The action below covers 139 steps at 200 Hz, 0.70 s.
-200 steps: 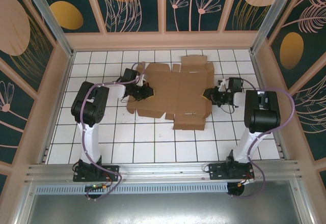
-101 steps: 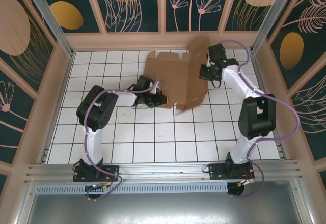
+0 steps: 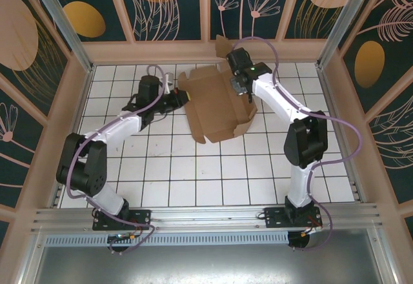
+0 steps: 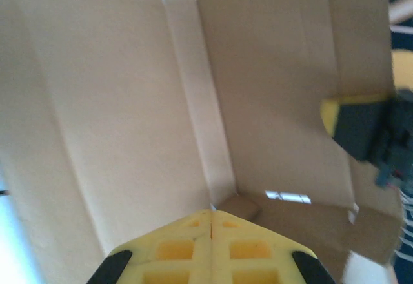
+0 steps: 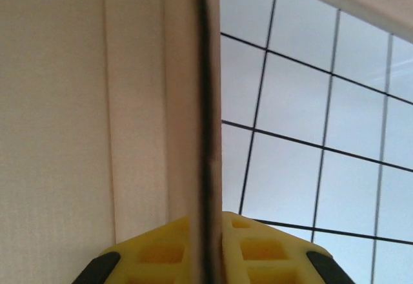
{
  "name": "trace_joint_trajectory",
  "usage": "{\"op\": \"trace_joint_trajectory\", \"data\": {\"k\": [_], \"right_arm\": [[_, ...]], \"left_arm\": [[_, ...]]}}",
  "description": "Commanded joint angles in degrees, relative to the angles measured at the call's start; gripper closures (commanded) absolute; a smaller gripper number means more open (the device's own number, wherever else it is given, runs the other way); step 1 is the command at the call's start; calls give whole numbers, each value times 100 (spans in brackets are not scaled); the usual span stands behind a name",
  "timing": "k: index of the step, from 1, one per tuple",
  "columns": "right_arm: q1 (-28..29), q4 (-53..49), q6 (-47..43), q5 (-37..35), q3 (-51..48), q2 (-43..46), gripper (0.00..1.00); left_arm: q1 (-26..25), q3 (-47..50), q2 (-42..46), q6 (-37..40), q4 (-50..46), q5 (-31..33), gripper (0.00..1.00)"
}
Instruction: Fold the paper box
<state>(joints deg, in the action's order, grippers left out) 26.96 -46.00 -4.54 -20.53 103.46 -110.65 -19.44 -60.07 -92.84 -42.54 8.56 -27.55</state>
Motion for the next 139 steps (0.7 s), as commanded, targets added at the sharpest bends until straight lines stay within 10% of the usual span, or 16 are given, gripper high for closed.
{"op": "trace_joint_trajectory", "data": {"k": [1,45,106,139], "right_arm": [[-413,-330,-162,1915,100,518,85],[-422,-362,-563,3263,-327,1178,77],[78,-358,-616,1999,-600,871,77],[-893,651,82,2561,-1058,881,46]], "left_arm": [[-16,-196,-160,265,-846,533,98],[-16,390,-152,41,-898,392,100],[-2,1919,-153,-746,26,316,100],[92,1832,-240,-670,-135,684,100]]}}
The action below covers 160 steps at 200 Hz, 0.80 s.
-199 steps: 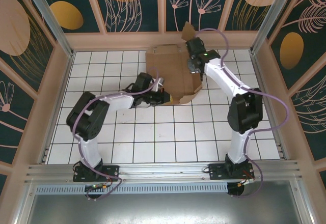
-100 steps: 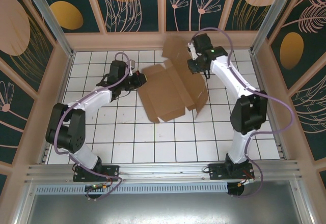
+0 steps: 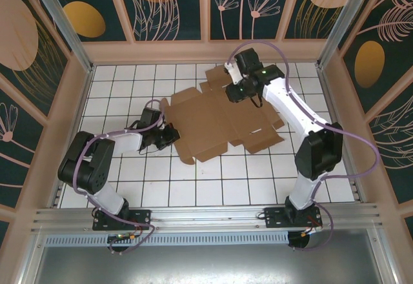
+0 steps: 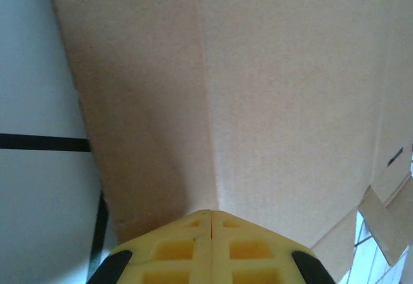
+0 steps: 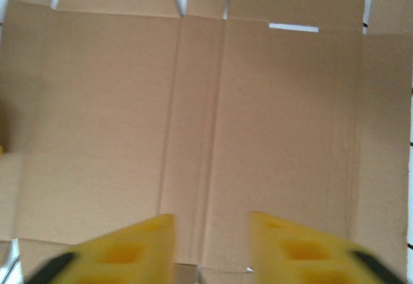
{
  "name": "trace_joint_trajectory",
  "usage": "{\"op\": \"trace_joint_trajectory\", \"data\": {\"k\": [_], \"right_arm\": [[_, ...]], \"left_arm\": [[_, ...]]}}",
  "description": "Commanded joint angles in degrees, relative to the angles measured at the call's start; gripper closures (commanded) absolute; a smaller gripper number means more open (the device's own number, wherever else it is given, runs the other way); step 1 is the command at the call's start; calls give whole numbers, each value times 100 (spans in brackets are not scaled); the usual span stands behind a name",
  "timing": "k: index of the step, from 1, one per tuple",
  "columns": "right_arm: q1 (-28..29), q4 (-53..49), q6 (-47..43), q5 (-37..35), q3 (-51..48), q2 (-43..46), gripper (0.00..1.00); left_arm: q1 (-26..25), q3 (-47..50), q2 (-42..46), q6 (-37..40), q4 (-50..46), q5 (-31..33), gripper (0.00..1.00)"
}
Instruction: Fold the paper box
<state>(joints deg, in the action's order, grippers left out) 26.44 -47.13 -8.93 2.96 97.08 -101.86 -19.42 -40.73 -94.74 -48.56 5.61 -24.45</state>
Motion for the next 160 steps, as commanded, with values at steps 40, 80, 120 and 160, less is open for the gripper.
{"op": "trace_joint_trajectory", "data": {"k": [40,80,120,160], "right_arm": [[-1974,2475,829,990,-1458,-157,30],[-2523,3050,598,1564,-1275,-998,24],[-2992,2742,653,3587,-639,-2056,21],[-3048,2382,603,4302,-417,-2653,24]], "left_arm": [[132,-619,-127,338,-315,723,100],[136,-829,-694,474,-399,550,100],[137,-989,-1087,657,-564,641,100],[148,-1113,-1160,729,-706,705,100]]}}
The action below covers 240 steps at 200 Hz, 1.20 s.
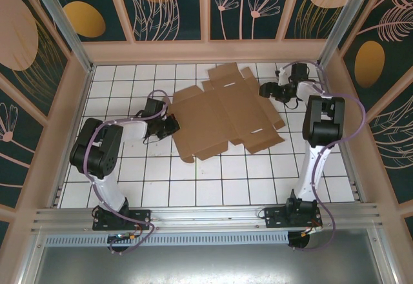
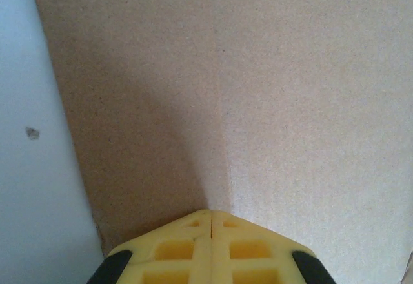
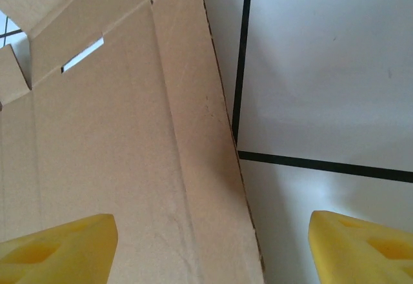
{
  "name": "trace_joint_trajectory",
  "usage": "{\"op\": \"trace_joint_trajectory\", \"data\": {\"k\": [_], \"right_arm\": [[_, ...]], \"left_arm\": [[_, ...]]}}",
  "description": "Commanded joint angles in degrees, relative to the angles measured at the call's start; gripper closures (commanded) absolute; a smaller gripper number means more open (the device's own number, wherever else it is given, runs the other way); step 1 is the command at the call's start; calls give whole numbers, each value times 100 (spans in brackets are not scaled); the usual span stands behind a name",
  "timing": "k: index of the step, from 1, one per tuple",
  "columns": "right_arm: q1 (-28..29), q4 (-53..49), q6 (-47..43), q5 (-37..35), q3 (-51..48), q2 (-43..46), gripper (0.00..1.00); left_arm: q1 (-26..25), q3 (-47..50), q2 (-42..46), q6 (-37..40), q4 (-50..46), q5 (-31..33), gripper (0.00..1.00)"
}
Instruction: Fold the paper box
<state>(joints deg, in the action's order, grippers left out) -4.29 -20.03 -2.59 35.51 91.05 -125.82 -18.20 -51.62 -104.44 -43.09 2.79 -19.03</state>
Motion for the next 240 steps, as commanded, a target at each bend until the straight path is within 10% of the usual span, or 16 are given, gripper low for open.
{"op": "trace_joint_trajectory", "data": {"k": [1,101,174,240], "right_arm": [[25,-328,-30,1048,187,-258,24],[337,-1129,61,2833,25,-1023,48],[325,-1004,175,569,-308,-255,34],[526,-909,245,-528,-592,-82,72]], "left_arm": [[22,-24,-190,185,-421,162,100],[40,-123,-312,310,-421,191,100],[46,-201,-188,425,-521,341,100],[58,-373,549,636,-824,762,100]]}}
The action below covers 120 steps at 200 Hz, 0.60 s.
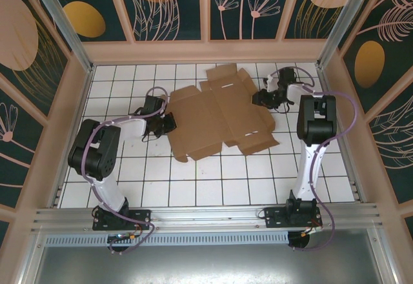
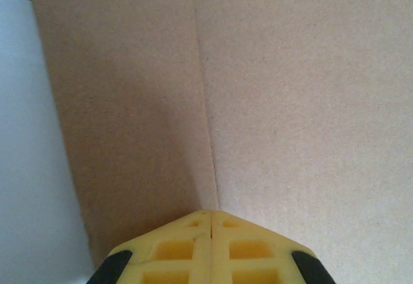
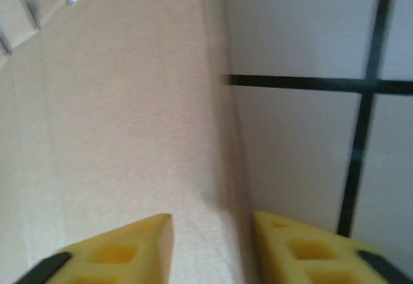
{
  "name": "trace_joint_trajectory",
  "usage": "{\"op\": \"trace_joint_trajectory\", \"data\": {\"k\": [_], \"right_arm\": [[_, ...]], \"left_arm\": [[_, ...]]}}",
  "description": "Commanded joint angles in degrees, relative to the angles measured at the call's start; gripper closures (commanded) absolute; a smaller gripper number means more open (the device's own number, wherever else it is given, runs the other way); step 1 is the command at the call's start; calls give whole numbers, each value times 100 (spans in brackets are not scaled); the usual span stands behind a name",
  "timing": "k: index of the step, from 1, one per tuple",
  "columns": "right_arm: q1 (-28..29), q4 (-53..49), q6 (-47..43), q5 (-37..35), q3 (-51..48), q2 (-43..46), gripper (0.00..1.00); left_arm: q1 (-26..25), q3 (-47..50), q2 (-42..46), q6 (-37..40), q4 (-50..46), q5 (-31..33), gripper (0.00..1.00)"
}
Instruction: Fold the paper box
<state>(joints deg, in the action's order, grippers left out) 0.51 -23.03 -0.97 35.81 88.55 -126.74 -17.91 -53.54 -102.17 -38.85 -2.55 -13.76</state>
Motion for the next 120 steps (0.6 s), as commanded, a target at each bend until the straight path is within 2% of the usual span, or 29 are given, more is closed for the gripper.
{"op": "trace_joint_trajectory", "data": {"k": [1,24,41,68,96,120], "right_arm": [[41,-604,86,-523,-345,9,72],[-25,-641,127,400,-295,8,77],[-110,-615,202,1378,-374,-56,77],[-122,-446,314,2289,-673,-143,73],[-78,-255,455,3004,-854,-249,65],[-35,-184,517,3168,-867,-266,61]], "left_arm": [[27,-182,321,212,-290,225,100],[29,-184,64,238,-266,-16,100],[29,-142,-160,208,-205,-207,100],[32,-160,-295,293,-225,-200,100],[32,-185,-363,322,-264,-241,100],[31,-183,-391,341,-260,-215,100]]}}
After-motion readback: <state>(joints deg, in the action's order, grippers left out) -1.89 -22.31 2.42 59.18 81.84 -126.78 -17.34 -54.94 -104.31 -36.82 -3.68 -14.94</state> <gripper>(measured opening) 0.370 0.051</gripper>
